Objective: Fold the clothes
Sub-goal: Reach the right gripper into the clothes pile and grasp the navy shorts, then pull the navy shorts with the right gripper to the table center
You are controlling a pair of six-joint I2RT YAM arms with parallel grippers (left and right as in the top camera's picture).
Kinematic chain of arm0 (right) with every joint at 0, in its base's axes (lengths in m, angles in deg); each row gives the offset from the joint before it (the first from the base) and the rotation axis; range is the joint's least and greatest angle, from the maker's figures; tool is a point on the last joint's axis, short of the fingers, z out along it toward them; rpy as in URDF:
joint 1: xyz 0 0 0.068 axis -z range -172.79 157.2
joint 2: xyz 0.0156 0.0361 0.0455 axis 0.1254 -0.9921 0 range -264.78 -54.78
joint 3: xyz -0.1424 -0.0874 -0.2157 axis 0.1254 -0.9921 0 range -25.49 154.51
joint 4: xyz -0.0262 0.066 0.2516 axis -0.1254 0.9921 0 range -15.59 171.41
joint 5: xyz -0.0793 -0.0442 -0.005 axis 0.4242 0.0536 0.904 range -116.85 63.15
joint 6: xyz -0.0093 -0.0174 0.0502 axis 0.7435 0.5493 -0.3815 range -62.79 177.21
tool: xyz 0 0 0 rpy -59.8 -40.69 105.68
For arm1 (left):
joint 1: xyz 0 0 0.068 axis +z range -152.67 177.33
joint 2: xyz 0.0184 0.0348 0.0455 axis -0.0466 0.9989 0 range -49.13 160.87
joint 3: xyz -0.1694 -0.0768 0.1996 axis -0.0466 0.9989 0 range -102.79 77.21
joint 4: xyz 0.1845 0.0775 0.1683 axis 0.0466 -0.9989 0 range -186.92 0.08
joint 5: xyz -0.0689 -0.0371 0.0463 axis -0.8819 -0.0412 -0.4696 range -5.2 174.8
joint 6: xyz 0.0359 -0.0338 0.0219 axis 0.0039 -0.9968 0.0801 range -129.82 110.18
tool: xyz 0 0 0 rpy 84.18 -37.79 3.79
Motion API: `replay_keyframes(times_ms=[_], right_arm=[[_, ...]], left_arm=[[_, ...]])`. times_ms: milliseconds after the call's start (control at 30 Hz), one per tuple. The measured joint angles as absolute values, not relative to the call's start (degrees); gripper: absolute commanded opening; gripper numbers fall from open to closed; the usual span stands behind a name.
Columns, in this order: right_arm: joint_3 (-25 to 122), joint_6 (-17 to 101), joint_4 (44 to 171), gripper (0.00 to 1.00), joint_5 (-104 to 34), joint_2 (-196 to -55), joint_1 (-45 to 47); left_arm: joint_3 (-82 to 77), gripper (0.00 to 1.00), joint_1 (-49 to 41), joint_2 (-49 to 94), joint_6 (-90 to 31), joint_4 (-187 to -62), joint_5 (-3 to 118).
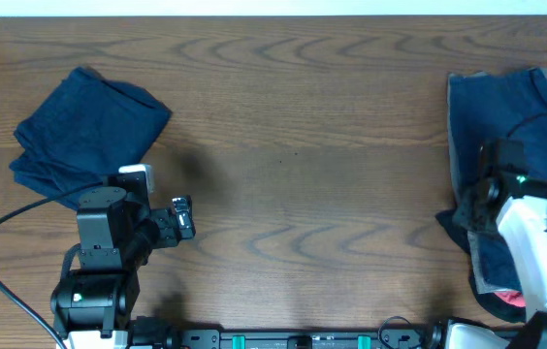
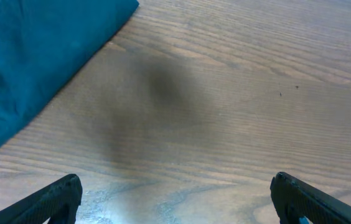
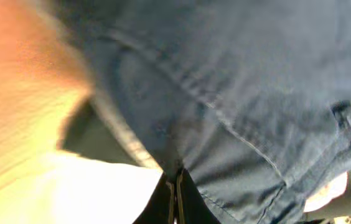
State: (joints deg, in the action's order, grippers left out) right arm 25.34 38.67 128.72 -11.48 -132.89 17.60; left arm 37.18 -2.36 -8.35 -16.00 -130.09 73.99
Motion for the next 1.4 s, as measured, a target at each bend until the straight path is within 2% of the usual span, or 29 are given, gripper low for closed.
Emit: replay_keyframes(times_ms=[200,367,533,733,767,800,867,900,933,967,1000,1033,1233,1400], right_arm=[[41.0,54.9,134.2,0.01,-34.6,-132.7,16.2],[45.2,60.5,132.9,0.01,-45.9,-132.3,6.0],[44.9,60.4,124.7,0.01,-49.8,-133.2,-8.6],[44.2,52.2,107.9,0.03,-47.2,-139.4,-23.0],[44.1,50.8,104.4,0.09,-46.8,-141.3,-25.1],[44.1,49.5,101.2,0.21,-46.6,-143.2,-26.8],[44.1,47.4,95.6,0.29,-46.5,-147.0,-30.2],[44.1,46.7,94.4,0.36,-46.4,-148.3,-31.2],[44.1,46.0,93.8,0.49,-46.4,-149.7,-32.4],[44.1,45.8,93.3,0.66,-46.3,-151.1,-33.6],[44.1,45.2,93.2,0.77,-46.2,-152.0,-34.4],[44.0,45.0,93.7,0.99,-45.5,-152.4,-34.8],[43.7,42.3,102.6,0.99,-34.8,-149.8,-32.4],[43.7,36.5,116.3,0.99,-23.3,-141.5,-23.3]], left_arm=[[37.1,0.98,-2.4,-8.4,-16.0,-129.9,74.0],[37.1,0.98,-2.4,-8.4,-16.0,-129.5,74.0],[37.1,0.98,-2.4,-8.4,-16.0,-129.5,74.0],[37.1,0.98,-2.4,-8.4,-16.0,-129.5,74.0],[37.1,0.98,-2.4,-8.4,-16.0,-129.5,74.0],[37.1,0.98,-2.4,-8.4,-16.0,-129.5,74.0],[37.1,0.98,-2.4,-8.4,-16.0,-129.5,74.0],[37.1,0.98,-2.4,-8.4,-16.0,-129.5,74.0],[37.1,0.98,-2.4,-8.4,-16.0,-129.5,74.0],[37.1,0.98,-2.4,-8.4,-16.0,-129.5,74.0],[37.1,0.98,-2.4,-8.4,-16.1,-129.4,74.0],[37.1,0.98,-2.4,-8.4,-16.5,-129.3,74.0],[37.1,0.98,-2.4,-8.1,-22.6,-128.2,73.4],[37.0,0.98,-2.4,-4.0,-26.6,-127.8,67.7]])
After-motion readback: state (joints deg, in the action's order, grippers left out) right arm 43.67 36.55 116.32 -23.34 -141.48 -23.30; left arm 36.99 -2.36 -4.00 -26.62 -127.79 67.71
